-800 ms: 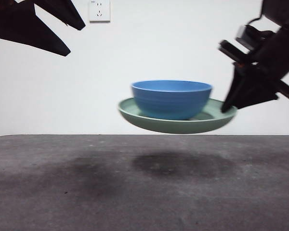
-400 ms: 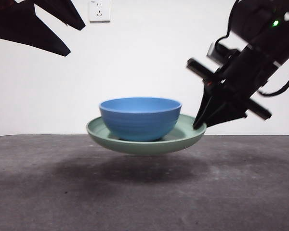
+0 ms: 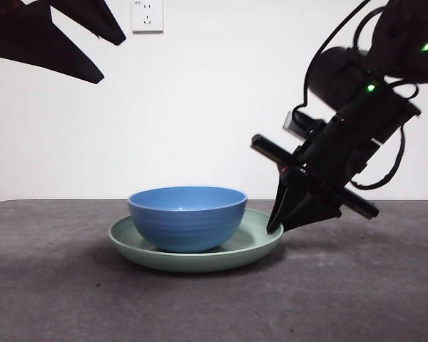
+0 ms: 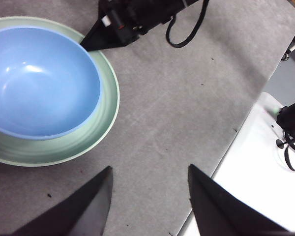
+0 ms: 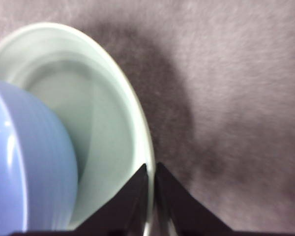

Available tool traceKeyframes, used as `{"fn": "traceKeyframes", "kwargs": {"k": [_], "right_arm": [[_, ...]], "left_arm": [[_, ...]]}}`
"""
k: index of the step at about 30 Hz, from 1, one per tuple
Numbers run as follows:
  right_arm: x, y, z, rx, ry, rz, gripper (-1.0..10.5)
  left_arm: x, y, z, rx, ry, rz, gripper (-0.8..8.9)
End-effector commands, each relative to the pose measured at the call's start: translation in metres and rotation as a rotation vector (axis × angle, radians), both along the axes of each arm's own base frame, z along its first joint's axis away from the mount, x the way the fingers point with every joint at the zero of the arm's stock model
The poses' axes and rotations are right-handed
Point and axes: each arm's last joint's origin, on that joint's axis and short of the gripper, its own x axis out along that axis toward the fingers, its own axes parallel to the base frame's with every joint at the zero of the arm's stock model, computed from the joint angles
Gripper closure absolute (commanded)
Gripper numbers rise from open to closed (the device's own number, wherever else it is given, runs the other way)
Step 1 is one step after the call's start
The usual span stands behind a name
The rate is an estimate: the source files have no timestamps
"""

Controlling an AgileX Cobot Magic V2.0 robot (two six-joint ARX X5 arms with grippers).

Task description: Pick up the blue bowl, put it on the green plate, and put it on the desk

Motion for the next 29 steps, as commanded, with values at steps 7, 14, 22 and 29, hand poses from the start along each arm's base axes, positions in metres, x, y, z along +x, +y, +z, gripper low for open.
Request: {"fn": "traceKeyframes", "kwargs": {"k": [7, 14, 22, 29], "right_arm": [[0.005, 0.007, 0.0, -0.013, 0.001, -0.008, 9.4], [0.004, 0.007, -0.001, -0.018, 0.008, -0.004, 7.6], [0.0, 0.004, 0.014, -0.028, -0.018, -0.006, 7.6], [-0.02, -0.01, 0.06, -0.098, -0.131, 0.014, 7.5]], "left_arm": [[-0.001, -0.001, 0.001, 0.005, 0.003, -0.02, 5.65], [-0.001, -0.001, 0.001, 0.005, 0.004, -0.02, 5.65], [-0.001, -0.001, 0.001, 0.005, 0.004, -0.02, 5.65], [-0.001, -0.001, 0.001, 0.005, 0.003, -0.02, 5.65]]}}
